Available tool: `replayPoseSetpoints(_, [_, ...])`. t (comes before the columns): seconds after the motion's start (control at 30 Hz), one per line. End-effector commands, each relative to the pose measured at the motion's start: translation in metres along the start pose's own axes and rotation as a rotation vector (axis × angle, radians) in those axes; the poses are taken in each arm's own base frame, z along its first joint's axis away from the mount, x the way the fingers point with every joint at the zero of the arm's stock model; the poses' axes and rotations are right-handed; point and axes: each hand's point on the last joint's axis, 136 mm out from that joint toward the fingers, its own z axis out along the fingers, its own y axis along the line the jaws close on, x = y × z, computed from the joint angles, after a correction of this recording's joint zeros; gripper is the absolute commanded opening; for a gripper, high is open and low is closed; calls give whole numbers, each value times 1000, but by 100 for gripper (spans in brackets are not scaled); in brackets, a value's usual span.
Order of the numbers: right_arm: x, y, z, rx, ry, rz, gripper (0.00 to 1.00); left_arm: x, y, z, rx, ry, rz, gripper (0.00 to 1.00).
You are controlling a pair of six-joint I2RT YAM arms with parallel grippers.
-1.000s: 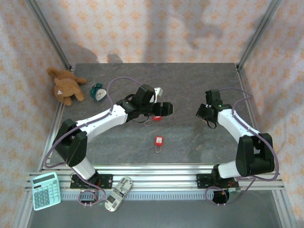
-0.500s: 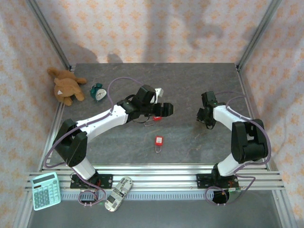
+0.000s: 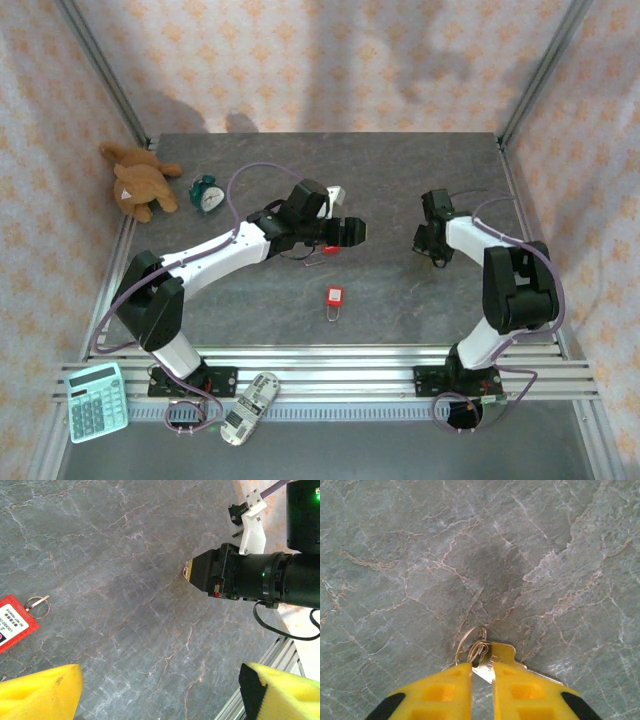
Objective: Unlock with the key
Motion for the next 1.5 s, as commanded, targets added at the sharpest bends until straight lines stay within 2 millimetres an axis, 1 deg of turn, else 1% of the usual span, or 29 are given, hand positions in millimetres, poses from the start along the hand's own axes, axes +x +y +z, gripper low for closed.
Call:
replayPoseSetpoints(0.0, [-13,0,-3,27,-34,-14,21,-2,-2,2,-3,0,28,83])
replayPoseSetpoints(0.13, [-15,-1,-1,40,-35,-14,24,-1,-2,2,-1,3,27,83])
replayPoseSetpoints(0.27, [-15,1,2,35,-27,-15,24,-1,-2,2,-2,3,27,83])
replayPoseSetpoints(0.5, [-20,11,-2,-6,-34,-14,29,0,-1,4,-4,7,25,83])
replayPoseSetpoints(0.73, [-21,9,-8,-6,-47,-18,33,0,-1,4,-5,8,25,83])
replayPoseSetpoints(0.87, [-19,11,-3,10,-31,-43,34,0,0,5,-4,9,22,83])
replayPoseSetpoints(1.1, [-17,20,1,87,-31,-135,36,0,-1,4,-4,9,23,82])
replayPoseSetpoints(1.27, [-21,11,3,159,-42,-144,36,0,-1,5,-2,10,22,83])
replayPoseSetpoints(1.47, [-21,6,6,198,-29,-152,34,0,-2,5,0,10,21,82])
